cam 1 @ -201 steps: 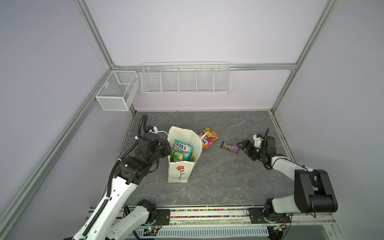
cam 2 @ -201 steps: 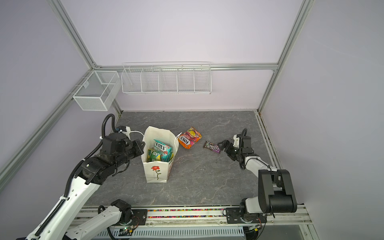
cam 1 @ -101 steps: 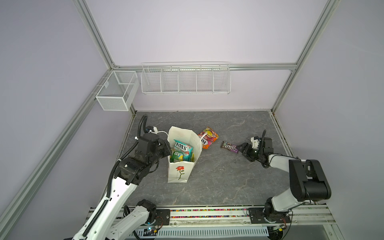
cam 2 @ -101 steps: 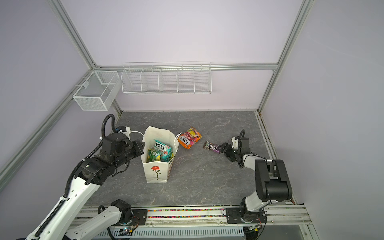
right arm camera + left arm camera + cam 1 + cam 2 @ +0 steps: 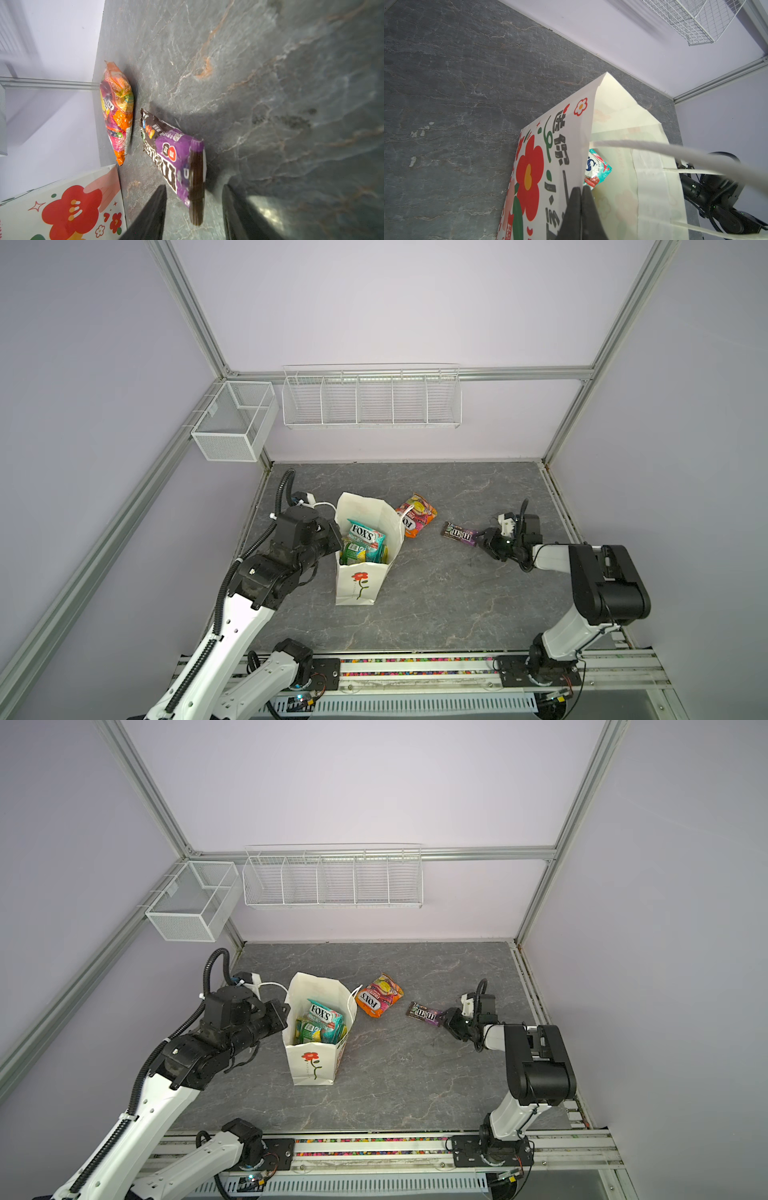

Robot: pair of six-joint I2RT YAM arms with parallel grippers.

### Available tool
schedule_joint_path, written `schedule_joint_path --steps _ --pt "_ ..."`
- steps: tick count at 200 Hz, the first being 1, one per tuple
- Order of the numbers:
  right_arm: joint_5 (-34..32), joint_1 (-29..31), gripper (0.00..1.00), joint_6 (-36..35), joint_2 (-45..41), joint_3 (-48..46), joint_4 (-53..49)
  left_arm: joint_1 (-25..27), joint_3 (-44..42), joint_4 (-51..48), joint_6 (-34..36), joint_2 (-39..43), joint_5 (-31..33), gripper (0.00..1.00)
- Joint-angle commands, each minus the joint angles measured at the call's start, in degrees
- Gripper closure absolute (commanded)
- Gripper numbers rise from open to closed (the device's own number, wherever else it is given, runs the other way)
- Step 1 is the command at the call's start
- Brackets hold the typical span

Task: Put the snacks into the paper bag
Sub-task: 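Lower the right gripper onto the M&M's pack and close on its end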

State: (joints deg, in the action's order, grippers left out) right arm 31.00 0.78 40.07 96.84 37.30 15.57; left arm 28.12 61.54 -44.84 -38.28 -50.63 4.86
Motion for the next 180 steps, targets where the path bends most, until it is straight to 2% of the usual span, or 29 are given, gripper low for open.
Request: schedule_joint_path --steps 1,28,150,180 --pt "-0.6 -0.25 0.53 -0.16 2.66 -0.21 -0.22 -0.26 0.07 2.48 0.75 0.74 -0.53 1.0" --pt "0.08 -0.27 0.55 0.37 4.51 -0.21 1.35 -0.26 0.25 2.48 0.71 0.37 -0.64 1.0" --pt "2.19 -0.22 0.9 2.01 4.27 -3.36 6.79 -0.26 0.16 2.39 0.48 0.68 -0.64 1.0" --pt "3.86 -0.18 0.93 3.4 2.58 -4.4 9.45 -0.26 0.07 2.21 0.49 0.97 -0.52 1.0"
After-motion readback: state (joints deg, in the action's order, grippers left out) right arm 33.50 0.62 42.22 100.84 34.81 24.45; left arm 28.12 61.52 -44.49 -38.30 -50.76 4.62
